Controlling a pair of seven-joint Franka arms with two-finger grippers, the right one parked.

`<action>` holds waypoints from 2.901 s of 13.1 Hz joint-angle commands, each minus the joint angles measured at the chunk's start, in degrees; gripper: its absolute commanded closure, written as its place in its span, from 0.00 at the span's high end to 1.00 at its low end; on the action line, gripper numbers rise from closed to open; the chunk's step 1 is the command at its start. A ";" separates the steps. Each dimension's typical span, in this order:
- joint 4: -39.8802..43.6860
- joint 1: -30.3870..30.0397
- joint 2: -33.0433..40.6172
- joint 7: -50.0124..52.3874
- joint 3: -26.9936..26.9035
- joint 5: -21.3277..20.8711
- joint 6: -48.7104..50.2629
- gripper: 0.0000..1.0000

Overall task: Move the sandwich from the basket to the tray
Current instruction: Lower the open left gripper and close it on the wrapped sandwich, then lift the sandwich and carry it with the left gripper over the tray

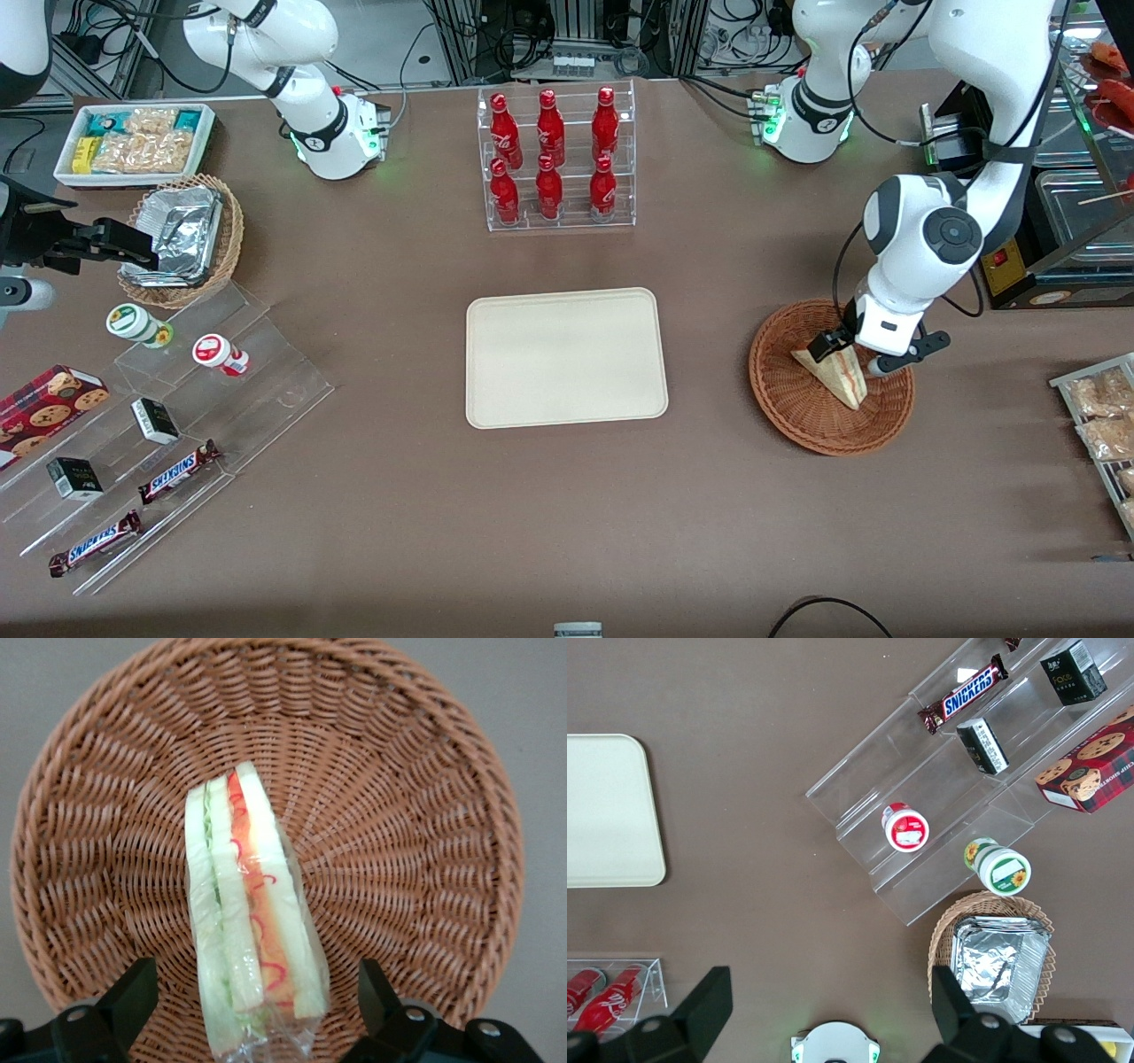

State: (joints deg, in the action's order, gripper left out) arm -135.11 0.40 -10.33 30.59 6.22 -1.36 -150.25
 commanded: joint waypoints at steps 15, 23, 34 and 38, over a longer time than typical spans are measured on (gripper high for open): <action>5.02 3.98 -0.31 2.55 0.11 -0.49 -0.49 0.00; 30.76 17.50 0.22 5.52 0.28 -1.19 35.10 0.00; 49.31 35.27 -18.04 13.70 0.46 -0.23 32.67 0.00; 51.52 39.06 -25.25 17.84 0.37 -0.75 27.48 0.00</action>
State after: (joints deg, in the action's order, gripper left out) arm -86.63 37.52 -32.39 46.39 7.28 -1.60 -122.84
